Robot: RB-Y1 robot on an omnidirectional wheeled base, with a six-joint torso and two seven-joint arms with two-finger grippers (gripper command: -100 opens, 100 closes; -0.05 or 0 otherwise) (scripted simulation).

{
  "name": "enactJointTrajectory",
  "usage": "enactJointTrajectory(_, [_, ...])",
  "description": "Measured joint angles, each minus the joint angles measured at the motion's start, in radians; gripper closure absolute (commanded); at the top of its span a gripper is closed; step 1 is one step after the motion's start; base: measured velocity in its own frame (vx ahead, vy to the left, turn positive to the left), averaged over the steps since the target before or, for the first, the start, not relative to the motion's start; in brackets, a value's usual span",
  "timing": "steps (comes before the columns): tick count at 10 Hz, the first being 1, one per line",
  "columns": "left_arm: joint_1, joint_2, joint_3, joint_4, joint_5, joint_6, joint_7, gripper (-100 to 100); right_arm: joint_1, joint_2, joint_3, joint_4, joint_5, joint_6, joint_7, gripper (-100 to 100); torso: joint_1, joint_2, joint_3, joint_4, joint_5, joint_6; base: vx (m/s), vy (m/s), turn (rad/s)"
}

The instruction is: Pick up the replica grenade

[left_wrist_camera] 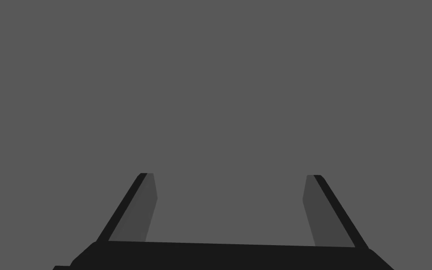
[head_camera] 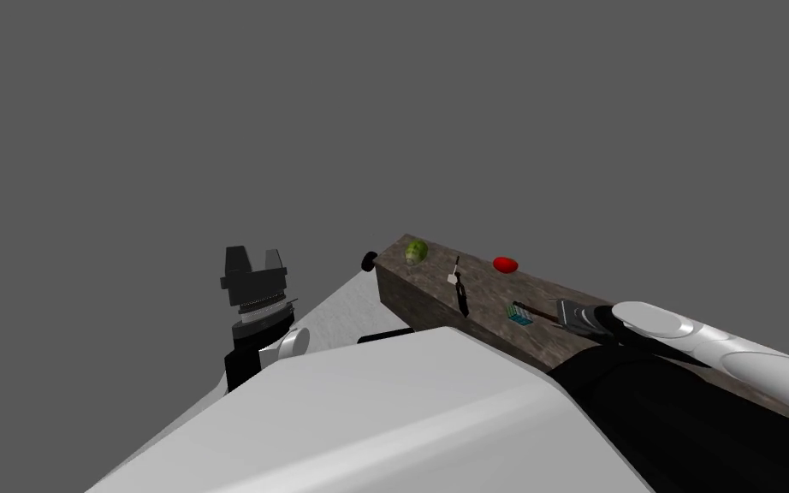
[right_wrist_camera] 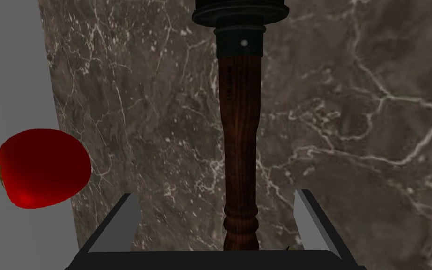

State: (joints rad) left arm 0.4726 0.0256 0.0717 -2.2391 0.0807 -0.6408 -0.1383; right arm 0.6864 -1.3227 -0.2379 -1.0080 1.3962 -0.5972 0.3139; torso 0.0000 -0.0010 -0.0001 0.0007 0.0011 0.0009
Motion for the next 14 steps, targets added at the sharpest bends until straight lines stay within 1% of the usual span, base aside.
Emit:
enactJointTrajectory(1, [0.0, 0.0, 0.0, 0.0, 0.0, 0.0, 0.0, 0, 0.011, 0.005, 0.004, -0.011, -0.004, -0.013, -0.01, -100, -0.001, -0.001, -0.001, 0.0, 0.0, 0.0, 0.014, -0.033, 0.015])
enactJointTrajectory(2, [0.0, 0.0, 0.0, 0.0, 0.0, 0.0, 0.0, 0, 0.012, 0.005, 0.004, -0.013, -0.004, -0.016, -0.011, 0, 0.001, -0.001, -0.001, 0.0, 0.0, 0.0, 0.002, -0.006, -0.001])
enactJointTrajectory(3, [0.0, 0.0, 0.0, 0.0, 0.0, 0.0, 0.0, 0, 0.011, 0.005, 0.004, -0.013, -0.004, -0.016, -0.011, -100, 0.003, -0.001, 0.0, 0.0, 0.001, 0.0, 0.024, -0.048, 0.073])
enactJointTrajectory(4, [0.0, 0.0, 0.0, 0.0, 0.0, 0.0, 0.0, 0, -0.002, 0.023, 0.023, -0.005, 0.0, -0.003, -0.009, -100, 0.001, -0.002, -0.001, 0.0, 0.0, 0.0, 0.041, -0.08, 0.102])
enactJointTrajectory(5, [0.0, 0.0, 0.0, 0.0, 0.0, 0.0, 0.0, 0, 0.012, 0.038, 0.028, -0.014, 0.0, 0.016, -0.008, -100, -0.001, -0.003, -0.001, -0.001, 0.0, 0.0, -0.003, -0.017, 0.031])
enactJointTrajectory(6, [0.0, 0.0, 0.0, 0.0, 0.0, 0.0, 0.0, 0, 0.014, 0.039, 0.028, -0.016, -0.001, 0.021, -0.009, 100, 0.002, -0.001, -0.001, 0.0, 0.0, 0.0, 0.0, 0.0, 0.0])
enactJointTrajectory(10, [0.0, 0.0, 0.0, 0.0, 0.0, 0.0, 0.0, 0, 0.014, 0.039, 0.028, -0.016, 0.0, 0.02, -0.008, 100, 0.004, 0.0, 0.0, 0.0, 0.001, 0.001, 0.0, -0.001, 0.003])
enactJointTrajectory(11, [0.0, 0.0, 0.0, 0.0, 0.0, 0.0, 0.0, 0, 0.014, 0.039, 0.029, -0.016, 0.0, 0.02, -0.008, 0, 0.004, 0.0, 0.0, 0.0, 0.001, 0.001, 0.0, 0.0, 0.0])
enactJointTrajectory(12, [0.0, 0.0, 0.0, 0.0, 0.0, 0.0, 0.0, 0, 0.014, 0.039, 0.029, -0.016, 0.0, 0.02, -0.008, 100, 0.004, 0.0, 0.0, 0.0, 0.002, 0.001, -0.013, 0.042, -0.11])
enactJointTrajectory(13, [0.0, 0.0, 0.0, 0.0, 0.0, 0.0, 0.0, 0, 0.017, 0.028, 0.015, -0.016, -0.004, 0.008, -0.005, 100, 0.007, 0.001, 0.001, 0.0, 0.003, 0.002, -0.008, 0.026, -0.039])
enactJointTrajectory(14, [0.0, 0.0, 0.0, 0.0, 0.0, 0.0, 0.0, 0, 0.018, 0.027, 0.012, -0.016, -0.004, 0.005, -0.003, 0, 0.007, 0.001, 0.001, 0.0, 0.003, 0.001, 0.0, 0.0, 0.0])
